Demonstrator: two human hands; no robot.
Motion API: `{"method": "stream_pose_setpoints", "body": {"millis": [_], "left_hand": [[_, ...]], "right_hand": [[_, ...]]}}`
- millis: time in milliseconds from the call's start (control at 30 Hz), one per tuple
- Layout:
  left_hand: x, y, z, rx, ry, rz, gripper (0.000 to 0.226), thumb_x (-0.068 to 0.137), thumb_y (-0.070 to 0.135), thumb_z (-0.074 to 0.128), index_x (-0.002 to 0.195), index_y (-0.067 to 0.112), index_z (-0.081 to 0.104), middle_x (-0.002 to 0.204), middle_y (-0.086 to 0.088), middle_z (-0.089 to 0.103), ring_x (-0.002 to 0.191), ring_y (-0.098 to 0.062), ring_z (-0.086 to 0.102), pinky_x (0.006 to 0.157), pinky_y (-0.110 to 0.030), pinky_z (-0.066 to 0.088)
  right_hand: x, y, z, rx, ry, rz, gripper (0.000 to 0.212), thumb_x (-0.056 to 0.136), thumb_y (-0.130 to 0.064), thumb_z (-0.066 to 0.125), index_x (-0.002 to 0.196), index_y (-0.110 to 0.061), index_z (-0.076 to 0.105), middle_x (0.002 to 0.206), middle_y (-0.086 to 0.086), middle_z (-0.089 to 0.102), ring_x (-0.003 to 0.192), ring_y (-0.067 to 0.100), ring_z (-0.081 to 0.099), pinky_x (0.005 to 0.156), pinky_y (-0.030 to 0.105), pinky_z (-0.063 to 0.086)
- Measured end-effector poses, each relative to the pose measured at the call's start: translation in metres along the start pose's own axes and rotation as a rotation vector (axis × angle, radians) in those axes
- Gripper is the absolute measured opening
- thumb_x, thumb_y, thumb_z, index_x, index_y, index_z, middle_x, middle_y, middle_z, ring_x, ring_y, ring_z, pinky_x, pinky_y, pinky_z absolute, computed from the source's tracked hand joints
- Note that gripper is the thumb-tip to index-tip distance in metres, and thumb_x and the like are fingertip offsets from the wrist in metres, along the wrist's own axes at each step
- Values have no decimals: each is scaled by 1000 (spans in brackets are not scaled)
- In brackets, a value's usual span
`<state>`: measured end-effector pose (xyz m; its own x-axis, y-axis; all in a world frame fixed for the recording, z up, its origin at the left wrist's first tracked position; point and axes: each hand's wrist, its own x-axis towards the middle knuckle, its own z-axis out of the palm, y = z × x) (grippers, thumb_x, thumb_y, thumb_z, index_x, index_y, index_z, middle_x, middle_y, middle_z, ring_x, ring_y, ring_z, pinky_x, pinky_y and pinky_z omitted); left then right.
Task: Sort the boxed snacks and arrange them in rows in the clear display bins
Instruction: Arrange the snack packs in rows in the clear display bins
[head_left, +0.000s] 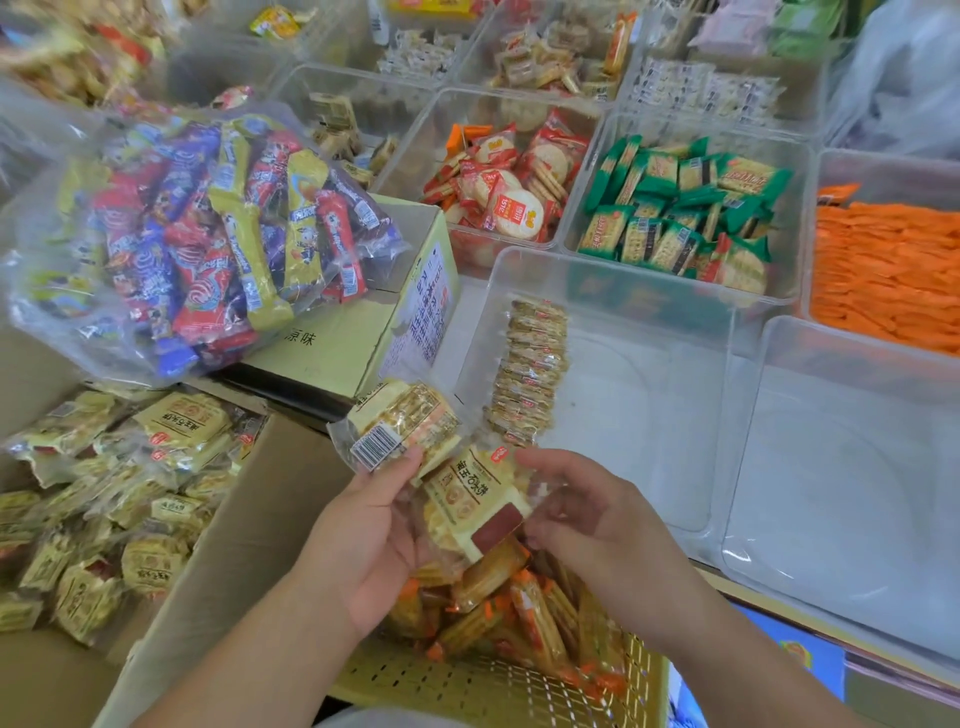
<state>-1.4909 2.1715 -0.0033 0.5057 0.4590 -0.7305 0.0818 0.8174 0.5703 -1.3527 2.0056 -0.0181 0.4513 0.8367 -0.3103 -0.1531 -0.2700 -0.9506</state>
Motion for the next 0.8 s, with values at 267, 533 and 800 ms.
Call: {"method": "stream_pose_setpoints", "body": {"millis": [267,533,800], "left_hand": [[-7,-9,-5,129,-60,-20,46,84,23,73,128,15,62,116,-19,76,96,-37,77,65,-43,64],[2,5,-17,200,101,181,44,77,31,76,119,26,66,117,-7,77,104,-29,75,86,-47,55],[14,12,-13,508,107,325,24,91,27,77,99,49,76,108,13,78,100,-7,73,85,-37,55]], "right_hand": [[-11,-8,0,-256,68,-273,18,84,-34,74,98,-42,66,122,-18,55,122,8,54,90,9,42],[42,-6,-49,-340,448,-160,22,98,-28,63,93,-41,45,79,-12,64,75,15,67,66,43,58],[164,-32,-90,-827,531,-306,17,97,-22,60,104,-24,45,82,-6,58,66,17,53,52,30,37]]}}
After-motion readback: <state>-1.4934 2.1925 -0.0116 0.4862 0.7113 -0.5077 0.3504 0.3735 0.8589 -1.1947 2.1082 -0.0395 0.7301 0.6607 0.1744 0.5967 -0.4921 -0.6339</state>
